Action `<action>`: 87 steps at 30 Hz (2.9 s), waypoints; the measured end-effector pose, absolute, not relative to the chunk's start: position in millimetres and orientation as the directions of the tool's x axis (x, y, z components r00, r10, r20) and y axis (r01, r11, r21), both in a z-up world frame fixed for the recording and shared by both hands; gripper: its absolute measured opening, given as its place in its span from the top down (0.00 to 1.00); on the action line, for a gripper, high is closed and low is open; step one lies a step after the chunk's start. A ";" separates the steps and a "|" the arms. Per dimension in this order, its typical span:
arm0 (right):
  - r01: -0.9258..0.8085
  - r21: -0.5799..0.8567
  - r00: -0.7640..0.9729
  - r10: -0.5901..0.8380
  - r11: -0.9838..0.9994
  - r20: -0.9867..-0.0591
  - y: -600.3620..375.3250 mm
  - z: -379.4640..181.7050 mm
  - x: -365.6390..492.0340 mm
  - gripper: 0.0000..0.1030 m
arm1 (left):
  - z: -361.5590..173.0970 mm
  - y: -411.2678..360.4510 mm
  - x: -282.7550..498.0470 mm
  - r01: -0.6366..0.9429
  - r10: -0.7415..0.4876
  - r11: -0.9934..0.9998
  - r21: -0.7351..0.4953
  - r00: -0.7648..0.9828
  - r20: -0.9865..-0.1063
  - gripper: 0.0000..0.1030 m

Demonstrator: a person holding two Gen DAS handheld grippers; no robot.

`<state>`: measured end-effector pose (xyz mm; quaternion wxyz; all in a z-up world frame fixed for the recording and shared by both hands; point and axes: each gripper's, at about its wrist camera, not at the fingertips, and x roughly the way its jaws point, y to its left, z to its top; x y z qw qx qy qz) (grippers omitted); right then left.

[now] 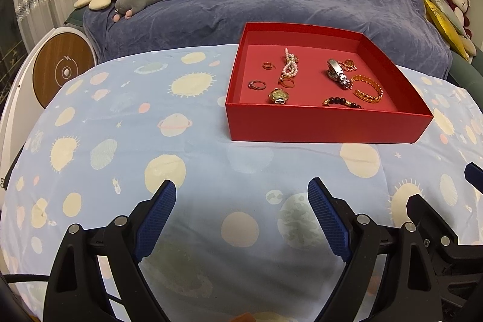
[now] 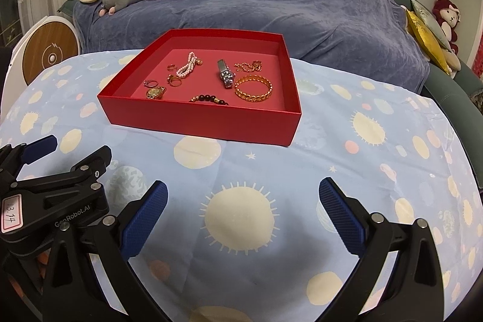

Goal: Organize jewelry

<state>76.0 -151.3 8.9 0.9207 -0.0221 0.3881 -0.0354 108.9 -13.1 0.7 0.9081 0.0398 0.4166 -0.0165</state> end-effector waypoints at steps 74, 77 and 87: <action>0.034 -0.028 0.717 -0.043 0.999 -0.696 -150.8 21.4 74.0 0.05 | 23.8 -9.3 106.2 0.029 0.048 0.995 0.095 0.692 -0.720 0.16; 0.034 -0.025 0.717 -0.042 0.999 -0.696 -150.4 20.9 73.7 0.05 | 23.9 -9.0 106.1 0.029 0.048 0.995 0.095 0.692 -0.720 0.16; 0.037 -0.021 0.716 -0.042 0.999 -0.697 -149.6 20.5 73.2 0.05 | 24.3 -6.3 107.0 0.022 0.041 0.997 0.078 0.690 -0.723 0.16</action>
